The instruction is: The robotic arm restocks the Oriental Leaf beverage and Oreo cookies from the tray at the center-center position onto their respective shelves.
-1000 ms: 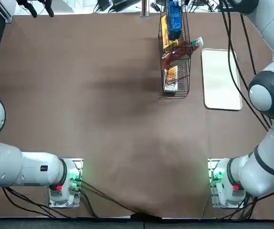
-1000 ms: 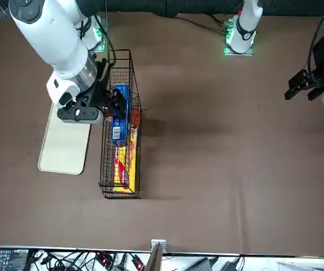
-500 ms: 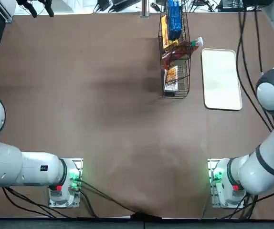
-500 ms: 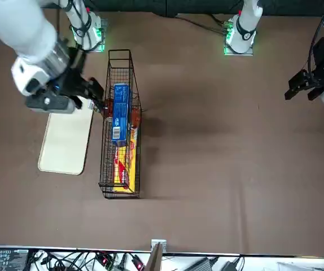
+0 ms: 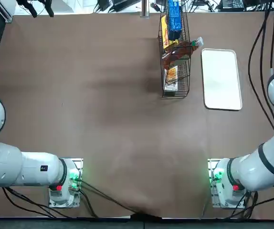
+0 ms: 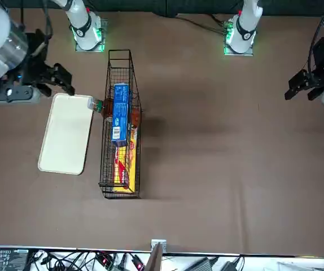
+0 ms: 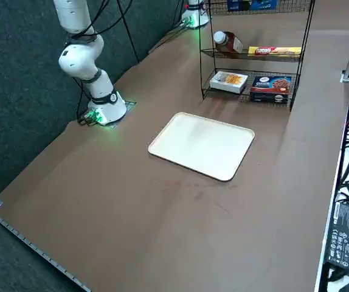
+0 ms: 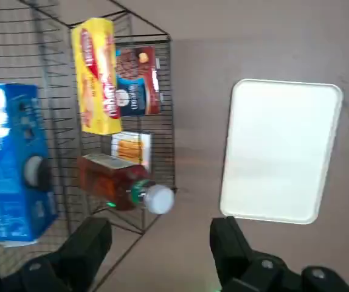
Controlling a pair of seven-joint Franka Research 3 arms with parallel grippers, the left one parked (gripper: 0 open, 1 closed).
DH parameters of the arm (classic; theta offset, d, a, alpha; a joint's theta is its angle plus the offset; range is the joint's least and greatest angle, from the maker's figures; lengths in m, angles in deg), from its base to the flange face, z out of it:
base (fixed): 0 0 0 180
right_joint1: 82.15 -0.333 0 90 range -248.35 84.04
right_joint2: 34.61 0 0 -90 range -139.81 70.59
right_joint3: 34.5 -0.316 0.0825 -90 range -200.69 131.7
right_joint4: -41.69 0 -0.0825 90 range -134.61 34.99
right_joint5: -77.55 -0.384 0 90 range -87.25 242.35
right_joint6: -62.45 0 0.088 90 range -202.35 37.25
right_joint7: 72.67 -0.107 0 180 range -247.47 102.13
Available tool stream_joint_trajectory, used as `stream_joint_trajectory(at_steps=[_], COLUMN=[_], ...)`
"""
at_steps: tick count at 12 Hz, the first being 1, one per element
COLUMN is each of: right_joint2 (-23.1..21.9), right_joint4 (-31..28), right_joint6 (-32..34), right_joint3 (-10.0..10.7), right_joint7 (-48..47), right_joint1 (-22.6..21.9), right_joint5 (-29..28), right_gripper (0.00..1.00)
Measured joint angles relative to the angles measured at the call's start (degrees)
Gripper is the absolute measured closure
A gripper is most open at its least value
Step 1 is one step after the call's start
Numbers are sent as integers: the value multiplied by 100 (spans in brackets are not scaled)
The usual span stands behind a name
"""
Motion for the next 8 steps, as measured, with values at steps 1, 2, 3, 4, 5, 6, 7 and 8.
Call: stream_joint_trajectory(at_steps=[1,2,3,4,5,6,7,8], right_joint2=[-47,-112,-185,-272,-362,-462,-567,-686], right_joint4=[-101,-243,-403,-585,-765,-950,-1132,-1342], right_joint6=[4,-1,-23,-67,-111,-165,-236,-354], right_joint3=[1,1,1,1,2,4,5,4], right_joint7=[161,348,527,710,882,1025,1134,1188], right_joint1=[88,156,223,304,403,515,623,724], right_joint5=[103,221,294,337,358,367,370,384], right_gripper=[0,0,0,0,0,0,0,0])
